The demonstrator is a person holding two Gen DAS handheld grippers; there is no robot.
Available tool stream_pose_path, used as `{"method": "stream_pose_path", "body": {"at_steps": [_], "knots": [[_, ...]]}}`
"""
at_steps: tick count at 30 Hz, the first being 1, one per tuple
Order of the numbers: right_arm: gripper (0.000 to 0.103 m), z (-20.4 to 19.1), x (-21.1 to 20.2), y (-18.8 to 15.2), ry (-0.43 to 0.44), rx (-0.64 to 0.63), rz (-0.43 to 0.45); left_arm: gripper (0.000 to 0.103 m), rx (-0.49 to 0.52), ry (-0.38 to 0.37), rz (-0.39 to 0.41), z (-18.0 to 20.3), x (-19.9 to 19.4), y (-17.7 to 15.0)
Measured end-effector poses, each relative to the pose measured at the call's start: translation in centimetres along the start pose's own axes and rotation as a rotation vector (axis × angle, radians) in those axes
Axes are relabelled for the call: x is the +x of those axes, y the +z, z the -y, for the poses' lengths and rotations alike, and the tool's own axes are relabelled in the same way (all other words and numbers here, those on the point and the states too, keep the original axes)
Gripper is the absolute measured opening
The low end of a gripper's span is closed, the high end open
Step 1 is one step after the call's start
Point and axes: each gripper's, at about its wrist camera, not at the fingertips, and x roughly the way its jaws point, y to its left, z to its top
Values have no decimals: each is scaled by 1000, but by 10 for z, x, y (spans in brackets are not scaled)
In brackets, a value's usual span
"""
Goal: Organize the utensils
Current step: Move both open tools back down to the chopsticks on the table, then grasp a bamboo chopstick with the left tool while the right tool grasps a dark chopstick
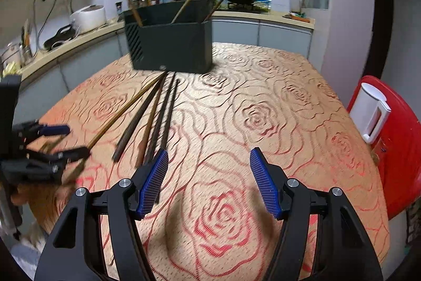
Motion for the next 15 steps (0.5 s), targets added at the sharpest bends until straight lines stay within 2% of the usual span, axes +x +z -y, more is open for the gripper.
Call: {"method": "stream_pose_path", "body": {"at_steps": [6,12,15], "knots": [[54,-22,3,-14,75,-64,-20,75,14,-8,34,5,-2,-4],[44,-28,13,-21,90,-83,-53,65,6,-12,45,2,-4,-3],[40,-30,17,-24,82,-101,-68,64,9,-10,45,2,-4,-3]]}}
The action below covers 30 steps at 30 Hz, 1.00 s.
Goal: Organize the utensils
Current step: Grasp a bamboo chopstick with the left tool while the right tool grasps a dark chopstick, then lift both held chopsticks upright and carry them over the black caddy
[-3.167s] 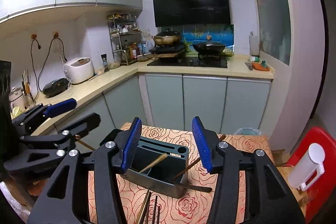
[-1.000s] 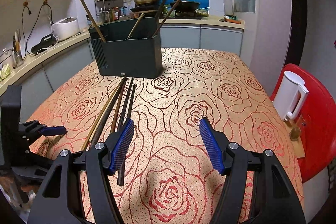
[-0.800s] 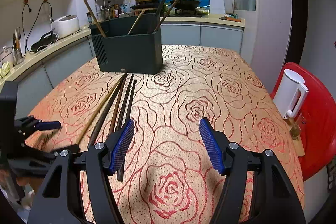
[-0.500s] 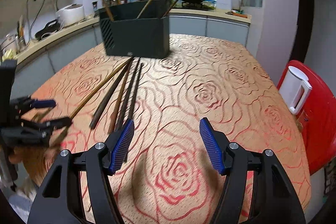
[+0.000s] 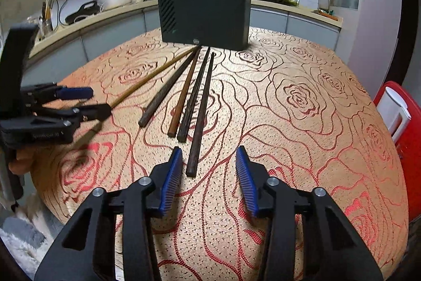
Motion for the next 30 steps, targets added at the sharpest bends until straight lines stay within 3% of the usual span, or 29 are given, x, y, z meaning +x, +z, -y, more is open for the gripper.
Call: {"method": "stream_pose_path", "body": {"at_steps": [5,11,13,18,21,30], "knots": [[38,8,2,2,-35,28,6,61,1,1,1,1,0,0],[28,6,4,1,-9,21,17,55,2,-1,8,3,0,0],[23,3,5,2,1,13,23,49,6,-10,14,5,-1,-1],[10,5,9,6,6,28,25,24,29,-26,26,11,-2,-1],[9,10,10,8,15,55,19,9,15,-26,23,8,-1,0],[8,17,3,11,16,79,21,7,0,-30,30,3,-7,3]]}}
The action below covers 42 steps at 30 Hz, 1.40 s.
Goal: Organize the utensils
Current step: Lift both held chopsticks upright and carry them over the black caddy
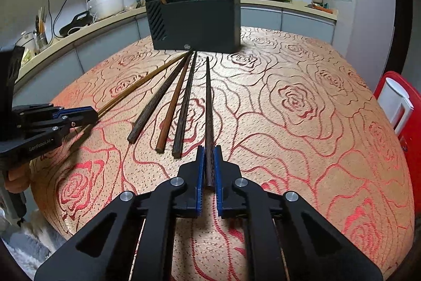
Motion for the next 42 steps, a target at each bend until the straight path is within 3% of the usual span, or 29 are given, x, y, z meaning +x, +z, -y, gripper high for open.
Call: {"method": "stream_pose_path", "body": {"at_steps": [11,19,27,34,42], "knots": [[8,15,-42,26,3,37,111,6,-9,22,116,-9,-46,27],[8,23,-79,63,3,17,232,6,12,85,242,-23,-90,66],[8,22,-101,93,12,1,311,6,5,93,331,-33,-119,105],[8,26,-106,120,23,6,330,6,34,84,383,-35,-135,140],[8,35,-96,149,50,36,284,6,55,66,402,-33,-141,165]]}}
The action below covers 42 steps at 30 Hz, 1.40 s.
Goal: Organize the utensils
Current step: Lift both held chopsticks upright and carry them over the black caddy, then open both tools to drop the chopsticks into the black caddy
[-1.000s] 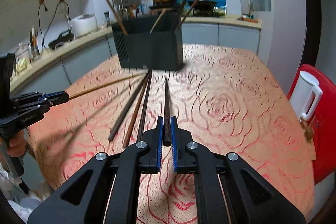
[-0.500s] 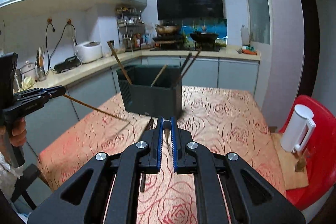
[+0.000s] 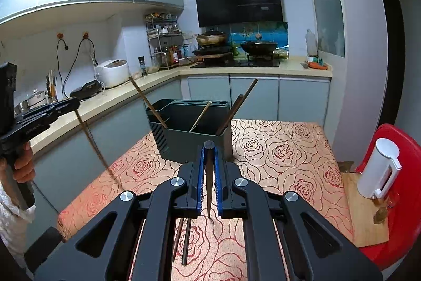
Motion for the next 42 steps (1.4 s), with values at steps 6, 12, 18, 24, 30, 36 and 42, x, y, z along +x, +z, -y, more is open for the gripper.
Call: {"method": "stream_pose_path", "body": {"at_steps": [6,12,18,24,30,36,42], "knots": [[8,2,6,15,11,20,-2,6,-6,-18,-27,-3,9,10],[8,0,4,36,1,-2,9,6,-15,-26,-35,-8,10,24],[8,1,6,60,-17,-5,8,6,-7,-27,-20,-9,14,47],[8,1,9,90,10,12,41,6,-14,-52,11,-4,26,85],[8,-1,17,118,8,1,83,6,-22,-51,60,4,44,121],[8,1,39,135,11,11,83,6,-32,-25,81,11,73,148],[8,-1,57,150,16,0,85,6,-29,46,105,16,100,163]]}}
